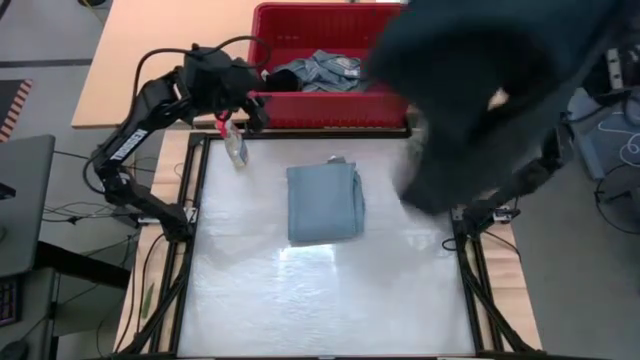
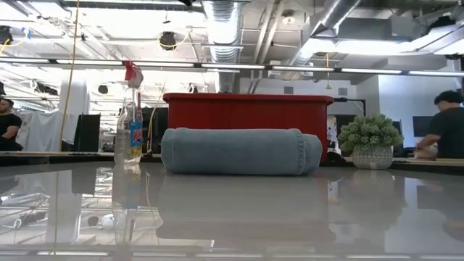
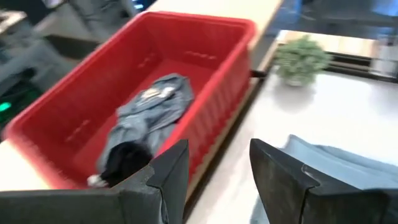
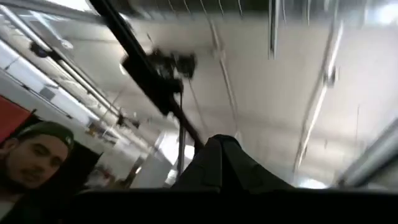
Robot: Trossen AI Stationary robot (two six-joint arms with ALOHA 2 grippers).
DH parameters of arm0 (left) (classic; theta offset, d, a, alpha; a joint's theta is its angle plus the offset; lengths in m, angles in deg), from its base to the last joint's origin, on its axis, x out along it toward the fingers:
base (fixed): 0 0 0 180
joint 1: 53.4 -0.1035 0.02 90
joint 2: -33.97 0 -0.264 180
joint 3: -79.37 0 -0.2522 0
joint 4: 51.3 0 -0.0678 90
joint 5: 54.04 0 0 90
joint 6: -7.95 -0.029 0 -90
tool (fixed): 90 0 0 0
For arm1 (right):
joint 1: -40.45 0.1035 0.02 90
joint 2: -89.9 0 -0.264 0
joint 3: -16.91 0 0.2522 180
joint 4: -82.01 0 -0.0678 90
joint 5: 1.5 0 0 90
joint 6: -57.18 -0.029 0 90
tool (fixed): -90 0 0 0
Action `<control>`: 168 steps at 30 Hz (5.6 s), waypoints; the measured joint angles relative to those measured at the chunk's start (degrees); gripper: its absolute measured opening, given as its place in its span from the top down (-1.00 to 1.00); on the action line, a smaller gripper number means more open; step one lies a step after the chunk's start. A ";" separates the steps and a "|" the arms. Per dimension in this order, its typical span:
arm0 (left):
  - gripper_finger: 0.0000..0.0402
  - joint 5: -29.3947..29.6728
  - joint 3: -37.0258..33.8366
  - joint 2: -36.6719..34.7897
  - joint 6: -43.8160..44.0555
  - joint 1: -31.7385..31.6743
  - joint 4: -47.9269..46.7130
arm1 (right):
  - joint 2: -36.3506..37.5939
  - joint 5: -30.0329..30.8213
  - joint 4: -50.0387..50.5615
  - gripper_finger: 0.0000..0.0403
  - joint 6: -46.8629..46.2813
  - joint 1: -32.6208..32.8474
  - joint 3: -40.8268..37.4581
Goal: Fold Laundry from Bin
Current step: Fold the black pants from the red laundry bin
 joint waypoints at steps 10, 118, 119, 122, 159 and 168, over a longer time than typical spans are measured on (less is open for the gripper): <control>0.22 -7.94 -4.37 -0.77 7.03 3.06 -0.24 | 8.84 -11.35 69.85 0.91 34.24 19.72 -8.23; 0.91 -17.84 -18.34 3.20 16.62 34.74 -9.62 | 18.80 31.43 54.16 -0.09 52.58 58.00 -97.06; 0.91 -18.30 -18.35 3.29 16.64 35.94 -9.78 | 18.80 31.43 54.20 -0.09 58.37 58.00 -96.94; 0.91 -18.04 -18.36 3.26 17.00 38.94 -9.82 | 18.80 31.62 55.13 -0.09 79.36 58.47 -96.92; 0.91 -13.82 -18.36 3.27 25.67 43.92 -12.44 | 7.23 52.62 57.22 0.12 105.22 65.80 -98.51; 0.91 -9.84 -18.43 -3.77 26.89 45.42 -5.81 | 10.08 55.18 58.00 0.80 100.64 67.77 -89.27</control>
